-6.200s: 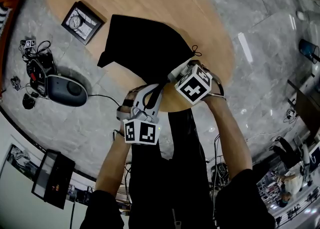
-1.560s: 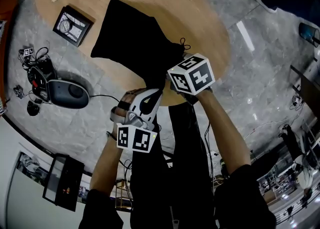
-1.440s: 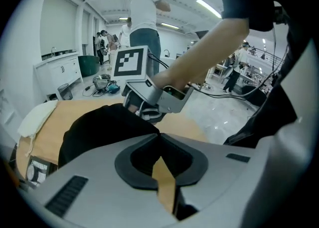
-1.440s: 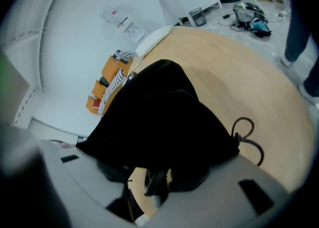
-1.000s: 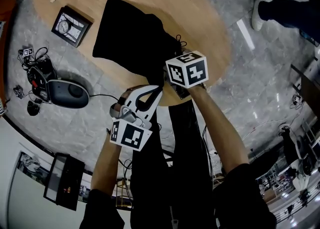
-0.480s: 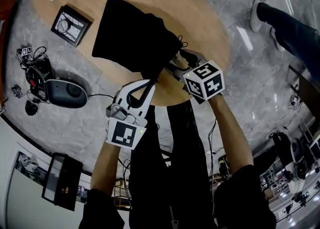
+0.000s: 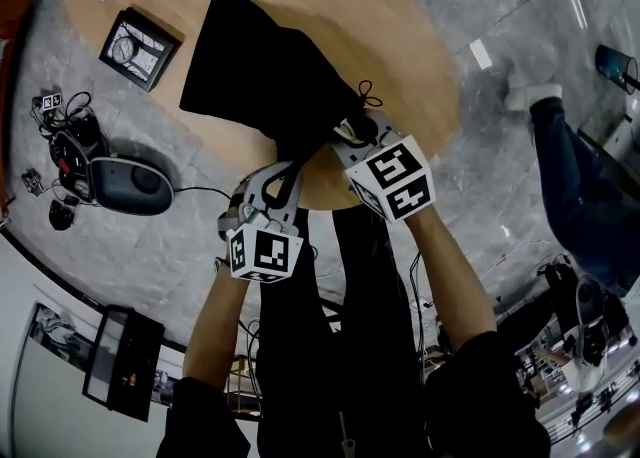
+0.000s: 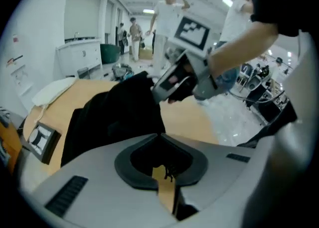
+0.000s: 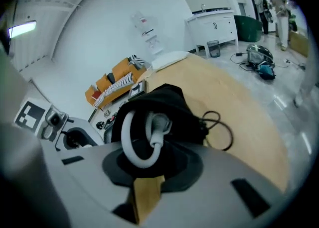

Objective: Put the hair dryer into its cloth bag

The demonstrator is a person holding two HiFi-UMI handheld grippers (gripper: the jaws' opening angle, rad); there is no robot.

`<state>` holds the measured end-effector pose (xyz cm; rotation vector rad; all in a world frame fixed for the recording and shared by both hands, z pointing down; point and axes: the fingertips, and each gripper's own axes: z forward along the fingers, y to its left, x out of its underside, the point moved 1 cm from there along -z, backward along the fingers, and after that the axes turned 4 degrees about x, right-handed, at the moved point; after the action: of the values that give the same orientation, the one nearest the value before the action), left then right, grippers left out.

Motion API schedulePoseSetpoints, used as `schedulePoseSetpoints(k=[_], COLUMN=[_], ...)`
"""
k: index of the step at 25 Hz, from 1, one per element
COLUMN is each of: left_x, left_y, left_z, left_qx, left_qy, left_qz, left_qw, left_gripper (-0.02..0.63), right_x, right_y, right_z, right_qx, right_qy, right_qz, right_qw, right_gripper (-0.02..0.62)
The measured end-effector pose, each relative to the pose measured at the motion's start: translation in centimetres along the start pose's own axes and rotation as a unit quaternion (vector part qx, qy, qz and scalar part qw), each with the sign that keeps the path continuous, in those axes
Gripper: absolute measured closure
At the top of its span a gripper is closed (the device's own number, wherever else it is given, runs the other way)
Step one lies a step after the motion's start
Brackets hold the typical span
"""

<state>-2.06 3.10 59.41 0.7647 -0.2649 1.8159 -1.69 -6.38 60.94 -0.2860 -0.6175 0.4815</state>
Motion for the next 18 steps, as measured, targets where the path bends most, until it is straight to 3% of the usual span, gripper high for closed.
schedulePoseSetpoints(k=[3, 5, 13, 18], left_x=[-3.6, -5.2, -5.4, -4.6], left_y=[-1.8, -2.7, -3.9, -3.7], left_z=[-1.2, -1.6, -1.6, -0.9], left_qx=[0.015, 0.03, 0.069, 0.072], left_qy=[-0.087, -0.111, -0.117, -0.106], left_qz=[0.008, 0.001, -0.002, -0.007], left_qw=[0.9961, 0.9933, 0.9907, 0.9917], left_gripper=[0.581, 0.581, 0.581, 0.581], right_x=[0.1, 0.4, 0.6, 1.6], right_y=[1.2, 1.4, 1.6, 0.7], right_z=[1.1, 1.9, 5.0, 6.6], right_qx=[-0.041, -0.05, -0.068, -0.04], right_qy=[0.014, 0.009, 0.011, 0.048], right_qz=[-0.023, -0.031, -0.051, -0.031], right_qw=[0.999, 0.998, 0.996, 0.998], right_gripper=[0.523, 0.523, 0.517, 0.517])
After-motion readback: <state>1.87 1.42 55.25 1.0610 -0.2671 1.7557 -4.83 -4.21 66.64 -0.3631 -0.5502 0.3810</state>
